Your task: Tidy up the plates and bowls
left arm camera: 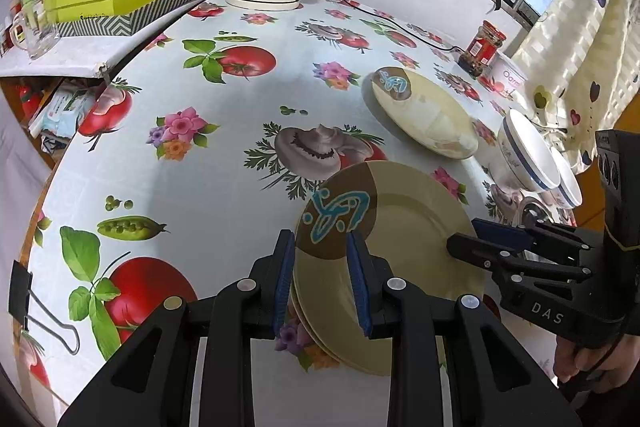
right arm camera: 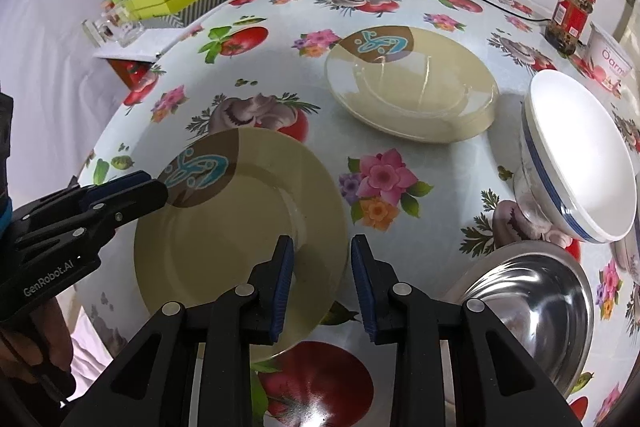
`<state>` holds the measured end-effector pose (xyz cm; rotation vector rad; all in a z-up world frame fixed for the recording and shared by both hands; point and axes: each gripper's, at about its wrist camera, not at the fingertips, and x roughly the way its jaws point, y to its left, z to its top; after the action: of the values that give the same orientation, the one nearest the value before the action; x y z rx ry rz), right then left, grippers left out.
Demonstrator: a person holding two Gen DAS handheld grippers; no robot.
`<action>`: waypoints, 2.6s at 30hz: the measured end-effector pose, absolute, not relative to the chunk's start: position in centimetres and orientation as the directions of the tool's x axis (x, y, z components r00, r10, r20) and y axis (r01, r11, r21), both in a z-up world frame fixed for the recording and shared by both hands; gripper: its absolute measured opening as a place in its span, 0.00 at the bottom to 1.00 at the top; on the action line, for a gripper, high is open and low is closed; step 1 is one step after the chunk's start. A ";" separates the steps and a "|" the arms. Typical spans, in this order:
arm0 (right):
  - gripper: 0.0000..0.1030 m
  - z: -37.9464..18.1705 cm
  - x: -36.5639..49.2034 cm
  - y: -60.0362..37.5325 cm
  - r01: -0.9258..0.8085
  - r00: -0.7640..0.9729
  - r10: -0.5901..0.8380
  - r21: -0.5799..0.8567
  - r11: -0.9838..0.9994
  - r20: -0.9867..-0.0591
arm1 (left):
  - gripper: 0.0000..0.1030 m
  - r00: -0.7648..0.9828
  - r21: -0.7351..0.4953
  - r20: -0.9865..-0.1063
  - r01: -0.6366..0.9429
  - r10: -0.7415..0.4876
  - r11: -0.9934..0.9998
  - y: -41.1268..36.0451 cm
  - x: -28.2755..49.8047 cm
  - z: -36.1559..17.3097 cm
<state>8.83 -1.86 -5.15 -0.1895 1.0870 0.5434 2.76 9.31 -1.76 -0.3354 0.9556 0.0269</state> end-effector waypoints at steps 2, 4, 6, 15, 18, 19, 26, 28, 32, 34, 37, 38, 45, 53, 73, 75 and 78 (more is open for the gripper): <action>0.28 -5.2 8.8 -1.9 -0.509 0.353 0.323 0.109 0.854 -0.878 | 0.27 0.581 -0.275 -0.803 -0.170 -0.129 0.946 9.4 2.7 -1.8; 0.27 -5.2 8.8 -1.8 -0.507 0.351 0.324 0.113 0.855 -0.878 | 0.27 0.580 -0.276 -0.805 -0.179 -0.126 0.944 9.5 2.6 -1.9; 0.26 -5.2 8.8 -1.8 -0.505 0.350 0.324 0.114 0.856 -0.879 | 0.27 0.573 -0.278 -0.810 -0.189 -0.124 0.942 9.6 2.7 -2.1; 0.26 -5.1 8.8 -2.1 -0.502 0.354 0.326 0.116 0.857 -0.876 | 0.27 0.568 -0.280 -0.813 -0.182 -0.132 0.942 9.4 2.7 -2.3; 0.26 -4.9 8.9 -2.6 -0.489 0.362 0.329 0.123 0.863 -0.872 | 0.27 0.577 -0.281 -0.807 -0.186 -0.127 0.942 9.7 2.6 -2.1; 0.26 -4.8 8.9 -2.8 -0.483 0.364 0.332 0.128 0.866 -0.870 | 0.27 0.582 -0.286 -0.803 -0.187 -0.129 0.940 9.9 2.6 -2.0; 0.26 -4.1 9.0 -3.6 -0.469 0.383 0.349 0.146 0.871 -0.855 | 0.27 0.597 -0.299 -0.793 -0.204 -0.123 0.932 11.0 2.9 -1.5; 0.26 -4.1 9.1 -3.6 -0.467 0.384 0.348 0.145 0.872 -0.855 | 0.27 0.599 -0.307 -0.790 -0.206 -0.128 0.929 11.2 3.0 -1.5; 0.24 -4.1 9.1 -3.6 -0.471 0.381 0.352 0.148 0.870 -0.855 | 0.27 0.595 -0.318 -0.791 -0.200 -0.143 0.927 11.3 3.3 -1.7; 0.21 -4.1 9.0 -3.4 -0.476 0.379 0.353 0.147 0.867 -0.855 | 0.27 0.594 -0.327 -0.789 -0.191 -0.157 0.925 11.1 3.2 -1.8; 0.21 -4.1 9.0 -3.4 -0.477 0.381 0.354 0.147 0.867 -0.854 | 0.27 0.598 -0.324 -0.786 -0.180 -0.158 0.929 10.8 3.2 -1.5; 0.21 -4.0 9.0 -3.4 -0.476 0.383 0.358 0.150 0.867 -0.852 | 0.27 0.601 -0.323 -0.784 -0.178 -0.158 0.929 10.8 3.2 -1.4; 0.22 -2.9 8.8 -4.0 -0.456 0.400 0.389 0.187 0.870 -0.830 | 0.27 0.622 -0.295 -0.770 -0.153 -0.139 0.943 10.2 3.5 -0.1; 0.22 -1.9 8.9 -5.4 -0.415 0.428 0.400 0.218 0.884 -0.810 | 0.27 0.627 -0.259 -0.771 -0.151 -0.110 0.954 9.7 4.2 0.4; 0.36 -1.3 10.8 -7.1 -0.326 0.433 0.424 0.301 0.896 -0.796 | 0.27 0.607 -0.292 -0.772 -0.071 -0.191 0.954 9.1 7.4 1.4; 0.37 -1.4 11.0 -7.2 -0.320 0.431 0.428 0.309 0.896 -0.794 | 0.27 0.608 -0.290 -0.770 -0.062 -0.194 0.955 9.0 7.8 1.5; 0.36 -1.4 11.4 -7.1 -0.315 0.436 0.421 0.303 0.899 -0.795 | 0.27 0.607 -0.291 -0.768 -0.046 -0.205 0.956 8.9 8.8 1.7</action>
<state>11.37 -7.07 -1.39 0.1151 1.0218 0.4595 8.80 8.87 1.74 -0.2950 0.9174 -0.0935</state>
